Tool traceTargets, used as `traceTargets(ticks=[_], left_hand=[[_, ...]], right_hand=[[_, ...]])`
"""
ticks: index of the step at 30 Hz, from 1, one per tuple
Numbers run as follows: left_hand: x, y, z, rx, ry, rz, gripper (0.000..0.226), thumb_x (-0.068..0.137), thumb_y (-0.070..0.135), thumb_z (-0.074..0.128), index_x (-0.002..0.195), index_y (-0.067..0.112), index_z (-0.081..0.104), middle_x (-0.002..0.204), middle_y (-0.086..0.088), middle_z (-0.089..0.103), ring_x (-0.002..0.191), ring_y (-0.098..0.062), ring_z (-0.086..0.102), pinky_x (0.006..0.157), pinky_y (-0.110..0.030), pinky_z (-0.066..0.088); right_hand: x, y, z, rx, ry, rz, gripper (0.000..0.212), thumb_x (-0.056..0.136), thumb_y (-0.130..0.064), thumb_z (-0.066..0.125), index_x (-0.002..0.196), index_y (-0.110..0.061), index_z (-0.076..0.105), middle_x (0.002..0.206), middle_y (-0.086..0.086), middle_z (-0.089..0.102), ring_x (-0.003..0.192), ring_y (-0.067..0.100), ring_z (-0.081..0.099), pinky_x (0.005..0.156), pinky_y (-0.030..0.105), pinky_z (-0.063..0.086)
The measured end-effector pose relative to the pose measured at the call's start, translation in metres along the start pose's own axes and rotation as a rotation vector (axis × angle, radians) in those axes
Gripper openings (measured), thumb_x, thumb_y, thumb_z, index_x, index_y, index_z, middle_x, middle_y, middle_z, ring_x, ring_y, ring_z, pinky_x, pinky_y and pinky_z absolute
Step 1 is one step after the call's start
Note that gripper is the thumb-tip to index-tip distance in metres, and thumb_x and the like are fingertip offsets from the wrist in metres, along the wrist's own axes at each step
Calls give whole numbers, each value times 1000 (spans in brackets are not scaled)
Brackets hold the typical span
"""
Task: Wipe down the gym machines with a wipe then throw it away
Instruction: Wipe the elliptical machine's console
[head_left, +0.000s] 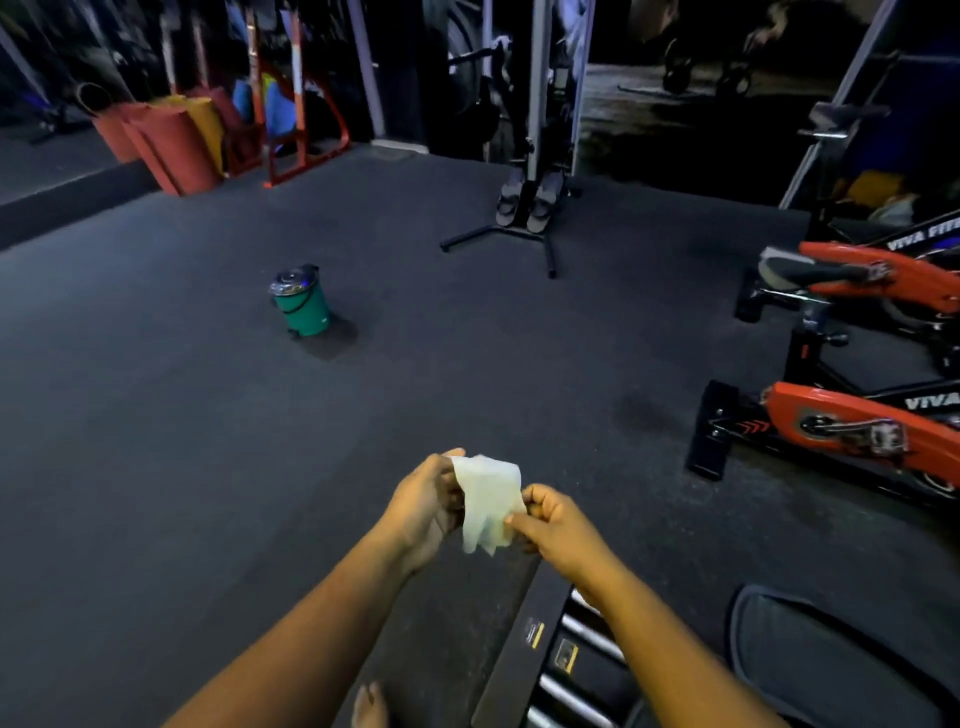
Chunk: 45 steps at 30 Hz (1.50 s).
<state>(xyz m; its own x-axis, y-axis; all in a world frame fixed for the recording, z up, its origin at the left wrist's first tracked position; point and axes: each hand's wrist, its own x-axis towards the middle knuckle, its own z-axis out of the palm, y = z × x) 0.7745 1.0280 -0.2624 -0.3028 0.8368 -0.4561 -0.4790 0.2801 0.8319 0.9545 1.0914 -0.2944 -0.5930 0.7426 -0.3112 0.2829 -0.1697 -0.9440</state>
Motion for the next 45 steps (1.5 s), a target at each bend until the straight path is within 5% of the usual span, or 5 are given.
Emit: traceTargets(ticks=[6, 13, 22, 32, 45], left_hand=[[132, 58, -3, 186, -352, -44, 25, 104, 17, 53, 127, 7, 58, 114, -15, 72, 100, -28, 72, 81, -41, 57], [267, 123, 7, 567, -561, -3, 87, 88, 11, 77, 159, 23, 27, 139, -4, 63, 121, -23, 66, 104, -53, 53], [350, 146, 107, 622, -857, -366, 31, 95, 0, 64, 127, 0, 65, 114, -18, 75, 106, -32, 73, 86, -47, 60], [395, 241, 316, 641, -1287, 261, 33, 89, -13, 65, 78, 15, 80, 102, 0, 75, 91, -19, 72, 69, -31, 57], [472, 172, 512, 867, -1548, -64, 26, 97, 19, 69, 121, 11, 68, 97, -6, 75, 82, -15, 67, 74, -29, 56]], right_hand=[[104, -27, -8, 254, 167, 86, 20, 100, -21, 63, 119, -19, 65, 112, 4, 75, 104, 25, 71, 87, 38, 59], [193, -76, -11, 369, 552, 17, 18, 98, -10, 64, 116, -7, 68, 106, 10, 77, 101, 29, 73, 85, 40, 60], [229, -94, -81, 568, 890, 109, 20, 100, -11, 59, 118, -12, 69, 105, 8, 77, 96, 26, 74, 70, 35, 58], [225, -161, -247, 85, 1261, -363, 34, 89, 21, 54, 89, -4, 77, 93, 17, 69, 80, 25, 64, 69, 29, 51], [224, -136, -398, 67, 1678, -160, 46, 91, 18, 43, 95, -16, 75, 92, -9, 75, 78, 4, 64, 66, 18, 47]])
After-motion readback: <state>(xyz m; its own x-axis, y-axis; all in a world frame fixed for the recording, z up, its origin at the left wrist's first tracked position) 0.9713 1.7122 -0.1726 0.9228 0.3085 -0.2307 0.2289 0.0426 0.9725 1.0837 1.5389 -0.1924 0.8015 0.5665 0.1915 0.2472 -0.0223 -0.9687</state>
